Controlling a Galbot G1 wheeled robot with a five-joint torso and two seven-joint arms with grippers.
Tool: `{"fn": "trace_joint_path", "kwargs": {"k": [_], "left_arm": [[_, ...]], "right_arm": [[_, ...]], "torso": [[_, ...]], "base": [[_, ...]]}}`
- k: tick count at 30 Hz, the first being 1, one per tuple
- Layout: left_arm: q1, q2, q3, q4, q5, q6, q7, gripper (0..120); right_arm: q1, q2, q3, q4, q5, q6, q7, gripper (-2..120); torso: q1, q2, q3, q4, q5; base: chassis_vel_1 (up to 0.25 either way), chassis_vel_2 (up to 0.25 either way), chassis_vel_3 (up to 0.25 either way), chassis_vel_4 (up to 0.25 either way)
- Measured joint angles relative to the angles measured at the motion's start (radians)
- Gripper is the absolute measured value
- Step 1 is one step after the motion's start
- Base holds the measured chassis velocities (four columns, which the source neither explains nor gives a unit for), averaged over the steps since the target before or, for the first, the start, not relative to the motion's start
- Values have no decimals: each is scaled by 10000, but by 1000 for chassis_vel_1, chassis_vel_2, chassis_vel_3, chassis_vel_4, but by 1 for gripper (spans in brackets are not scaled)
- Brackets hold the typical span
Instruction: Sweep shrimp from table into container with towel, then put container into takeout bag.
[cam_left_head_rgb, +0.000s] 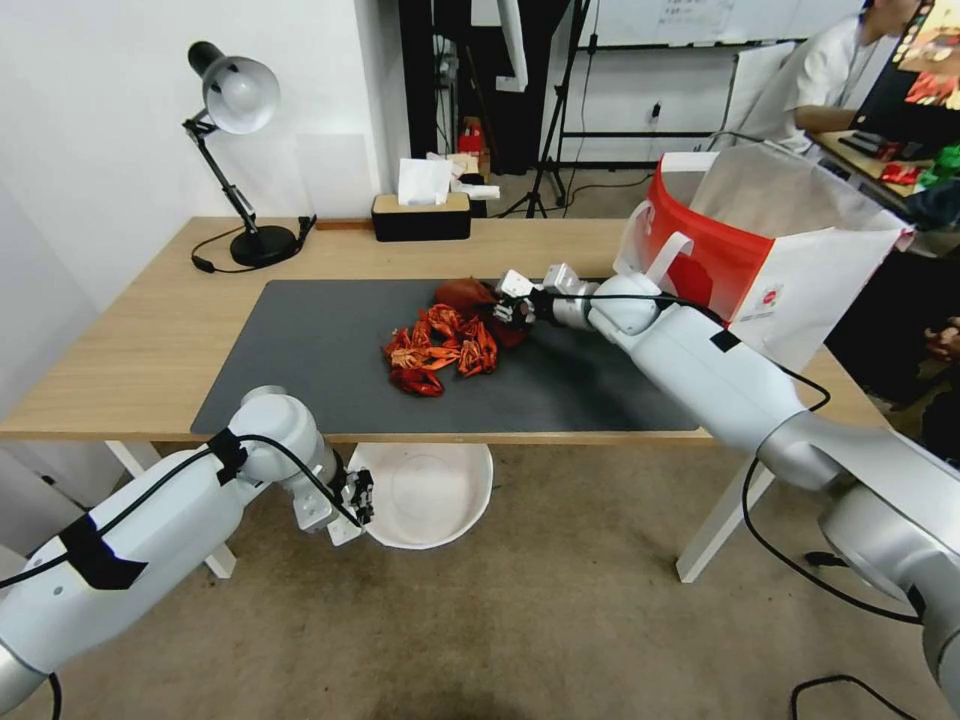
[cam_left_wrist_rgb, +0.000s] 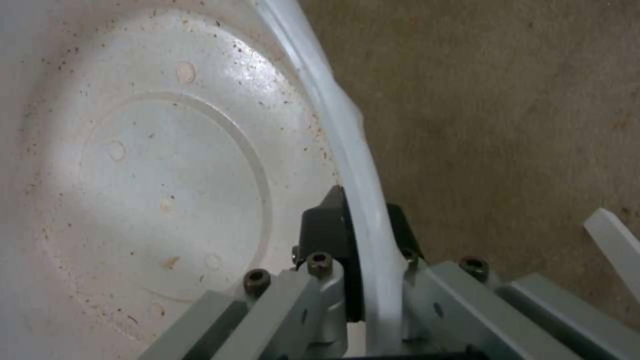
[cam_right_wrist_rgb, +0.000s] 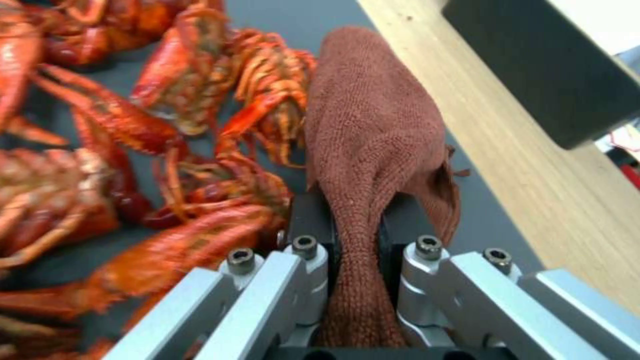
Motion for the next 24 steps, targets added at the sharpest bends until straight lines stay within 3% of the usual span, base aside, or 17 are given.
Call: {"fn": "trace_joint_path", "kwargs": {"k": [9, 19, 24], "left_arm": [[-203, -247, 192, 124, -50, 20, -7, 0], [-292, -245, 202, 190, -222, 64, -7, 0], [-521, -280, 408, 340, -821, 172, 312, 0]], "right_arm": [[-191, -351, -128, 513, 37, -13, -154, 7], [-325, -653, -307, 1201, 112, -6, -384, 7], [-464, -1106, -489, 2137, 308, -36, -322, 7]], "torso": [[0, 1, 0, -1, 0], [-1, 1, -1, 1, 0], [-1, 1, 0, 0, -1]], "base": [[0, 0, 0, 0], [0, 0, 0, 0], [0, 0, 0, 0]]}}
